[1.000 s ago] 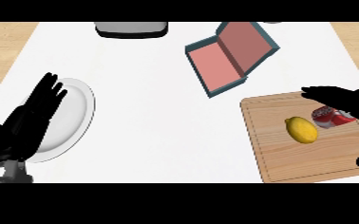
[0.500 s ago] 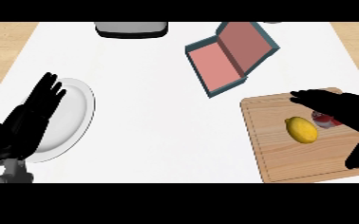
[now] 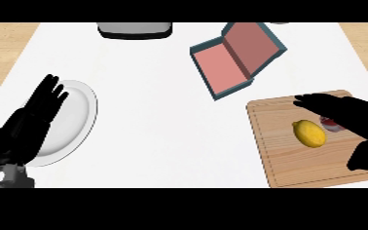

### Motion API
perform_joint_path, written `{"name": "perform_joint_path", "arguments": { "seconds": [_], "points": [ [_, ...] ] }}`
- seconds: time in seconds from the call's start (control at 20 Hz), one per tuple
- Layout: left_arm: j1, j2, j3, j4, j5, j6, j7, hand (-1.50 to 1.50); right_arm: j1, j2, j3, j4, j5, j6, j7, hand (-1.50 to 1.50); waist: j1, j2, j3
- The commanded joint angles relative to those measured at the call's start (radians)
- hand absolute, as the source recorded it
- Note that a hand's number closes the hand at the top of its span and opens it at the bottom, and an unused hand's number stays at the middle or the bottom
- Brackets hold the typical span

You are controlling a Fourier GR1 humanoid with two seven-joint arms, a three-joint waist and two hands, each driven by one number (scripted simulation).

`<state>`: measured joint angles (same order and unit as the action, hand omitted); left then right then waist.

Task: Pick the lemon from the cutting board and place it in the cardboard box

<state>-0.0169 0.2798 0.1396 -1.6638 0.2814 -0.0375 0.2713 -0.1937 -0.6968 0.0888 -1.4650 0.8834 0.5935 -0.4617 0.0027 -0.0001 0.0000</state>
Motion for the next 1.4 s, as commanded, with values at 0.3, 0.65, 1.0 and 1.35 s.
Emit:
{"name": "perform_joint_path", "arguments": {
  "seconds": [0.3, 0.65, 1.0, 1.35],
  "points": [
    [0.018, -0.019, 0.027, -0.004, -0.025, -0.043, -0.017, 0.00, -0.074, 0.112, 0.035, 0.105, 0.128, 0.002, 0.011, -1.50, 0.004, 0.000, 0.000],
    [-0.089, -0.031, 0.045, 0.117, -0.064, -0.030, -0.033, 0.00, 0.043, 0.094, 0.023, 0.058, 0.189, -0.062, -0.044, -1.50, -0.007, 0.001, 0.000],
    [0.026, -0.090, 0.009, -0.034, -0.085, -0.022, 0.007, 0.00, -0.065, 0.162, 0.018, 0.173, 0.244, -0.031, -0.031, -1.50, 0.002, 0.000, 0.000],
    [-0.019, -0.058, 0.060, -0.027, -0.068, -0.038, 0.045, 0.00, -0.034, 0.188, -0.004, 0.214, 0.283, -0.140, -0.094, 1.50, -0.001, 0.000, 0.000]
  ]
}}
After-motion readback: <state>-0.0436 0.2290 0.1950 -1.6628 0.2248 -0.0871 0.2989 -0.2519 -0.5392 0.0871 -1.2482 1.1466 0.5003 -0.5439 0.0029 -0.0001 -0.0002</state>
